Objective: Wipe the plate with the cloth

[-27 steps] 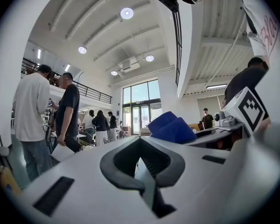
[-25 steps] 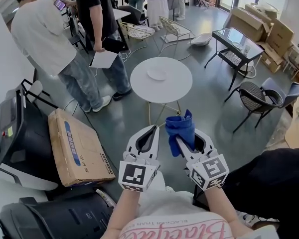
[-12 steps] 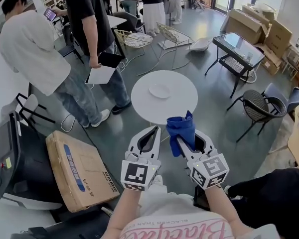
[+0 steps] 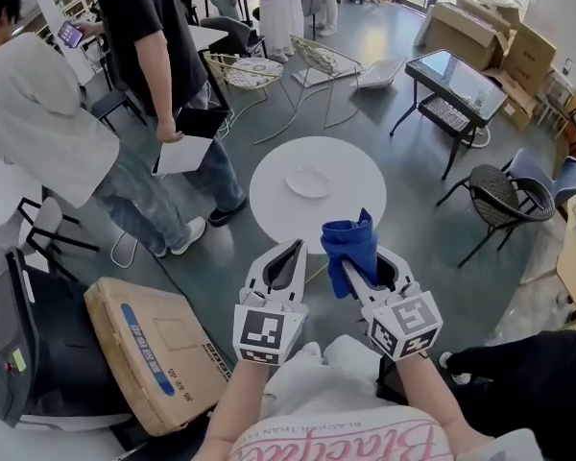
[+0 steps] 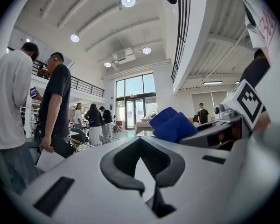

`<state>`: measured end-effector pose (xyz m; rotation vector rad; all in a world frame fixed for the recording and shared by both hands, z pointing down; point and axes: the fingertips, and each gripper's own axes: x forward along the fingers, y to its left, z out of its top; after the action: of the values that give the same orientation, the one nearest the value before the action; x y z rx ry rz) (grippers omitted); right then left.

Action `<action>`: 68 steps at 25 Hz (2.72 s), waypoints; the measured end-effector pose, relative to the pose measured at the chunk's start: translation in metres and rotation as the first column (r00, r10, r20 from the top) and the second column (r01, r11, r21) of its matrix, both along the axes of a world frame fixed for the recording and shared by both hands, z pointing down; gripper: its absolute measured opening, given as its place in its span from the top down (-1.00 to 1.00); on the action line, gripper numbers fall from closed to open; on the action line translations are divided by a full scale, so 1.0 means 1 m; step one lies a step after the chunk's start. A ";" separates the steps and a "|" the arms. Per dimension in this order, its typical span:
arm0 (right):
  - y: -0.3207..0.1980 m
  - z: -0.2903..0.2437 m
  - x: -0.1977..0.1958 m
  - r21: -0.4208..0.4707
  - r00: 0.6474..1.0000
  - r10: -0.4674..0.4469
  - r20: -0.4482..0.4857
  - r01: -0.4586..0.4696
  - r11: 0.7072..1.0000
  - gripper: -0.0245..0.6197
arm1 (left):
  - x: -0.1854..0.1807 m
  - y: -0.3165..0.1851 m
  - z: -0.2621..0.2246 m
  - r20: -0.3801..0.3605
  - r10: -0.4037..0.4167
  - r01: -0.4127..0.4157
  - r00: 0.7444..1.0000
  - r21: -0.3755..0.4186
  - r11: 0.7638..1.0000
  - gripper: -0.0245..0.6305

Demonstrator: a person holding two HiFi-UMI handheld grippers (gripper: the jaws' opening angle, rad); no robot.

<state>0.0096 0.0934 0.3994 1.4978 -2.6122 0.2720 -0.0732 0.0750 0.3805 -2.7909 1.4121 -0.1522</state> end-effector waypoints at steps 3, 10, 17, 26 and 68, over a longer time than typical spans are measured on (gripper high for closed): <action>-0.017 0.005 0.002 -0.016 1.000 0.003 0.002 -0.003 1.000 0.46 | 0.001 -0.017 0.006 0.006 0.009 -0.009 1.000 -0.017 1.000 0.91; -0.071 0.015 0.007 -0.030 1.000 -0.007 0.011 0.008 1.000 0.46 | 0.002 -0.068 0.021 -0.002 -0.007 0.007 1.000 -0.046 0.999 0.91; -0.148 0.030 0.025 -0.066 0.999 -0.043 0.021 0.045 0.997 0.46 | 0.018 -0.141 0.045 -0.026 -0.021 0.017 0.999 -0.143 0.990 0.91; -0.241 0.045 0.048 -0.120 0.989 -0.148 0.024 0.149 0.981 0.46 | 0.042 -0.225 0.083 -0.061 -0.064 0.041 0.996 -0.322 0.946 0.74; -0.334 0.197 0.034 -0.443 0.987 -0.155 -0.037 0.123 0.888 0.46 | -0.002 -0.345 0.388 -0.272 -0.517 -0.098 0.811 -0.935 0.340 0.59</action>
<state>0.0437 -0.2403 0.5964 1.1386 -2.3700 0.7238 -0.0754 -0.2697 0.7688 -3.6894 2.5470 -0.2562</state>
